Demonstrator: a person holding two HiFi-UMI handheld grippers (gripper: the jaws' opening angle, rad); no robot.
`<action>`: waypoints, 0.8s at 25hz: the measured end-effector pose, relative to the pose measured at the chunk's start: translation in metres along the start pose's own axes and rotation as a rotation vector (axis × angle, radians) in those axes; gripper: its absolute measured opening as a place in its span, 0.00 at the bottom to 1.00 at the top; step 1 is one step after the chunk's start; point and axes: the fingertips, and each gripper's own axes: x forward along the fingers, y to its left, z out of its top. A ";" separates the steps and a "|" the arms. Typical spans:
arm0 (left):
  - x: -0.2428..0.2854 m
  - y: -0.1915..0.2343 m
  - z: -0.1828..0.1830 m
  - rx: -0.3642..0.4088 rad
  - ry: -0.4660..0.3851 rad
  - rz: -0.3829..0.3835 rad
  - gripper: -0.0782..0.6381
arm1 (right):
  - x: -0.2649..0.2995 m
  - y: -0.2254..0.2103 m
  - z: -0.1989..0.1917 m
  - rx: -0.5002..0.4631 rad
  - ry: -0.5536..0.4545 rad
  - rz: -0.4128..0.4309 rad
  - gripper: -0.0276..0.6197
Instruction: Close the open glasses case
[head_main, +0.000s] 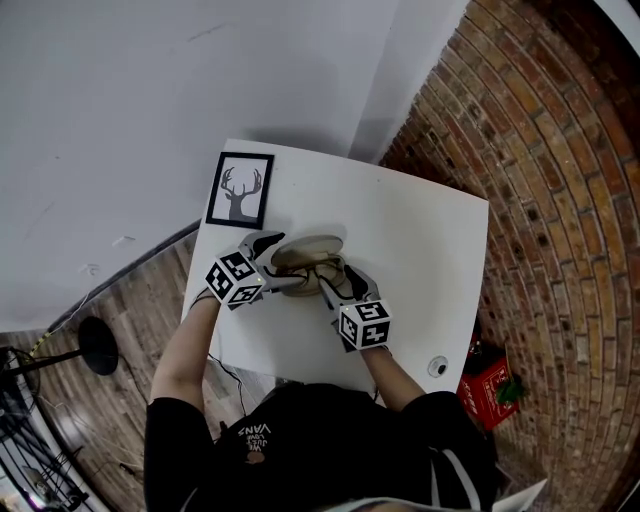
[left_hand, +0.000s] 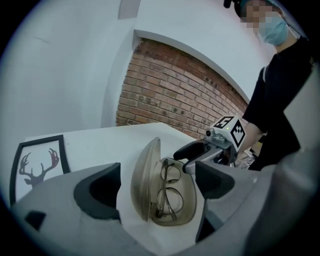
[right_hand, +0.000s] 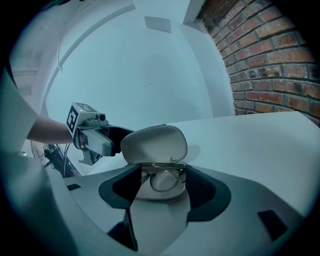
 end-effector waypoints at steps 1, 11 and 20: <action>0.001 -0.004 0.001 0.011 0.002 -0.012 0.75 | 0.000 0.000 -0.002 0.000 0.004 -0.003 0.44; -0.001 -0.044 -0.004 0.256 0.104 -0.046 0.75 | -0.007 0.002 -0.007 0.004 0.008 -0.022 0.44; -0.001 -0.067 -0.015 0.353 0.162 0.003 0.75 | -0.034 0.001 -0.011 0.041 -0.022 -0.053 0.44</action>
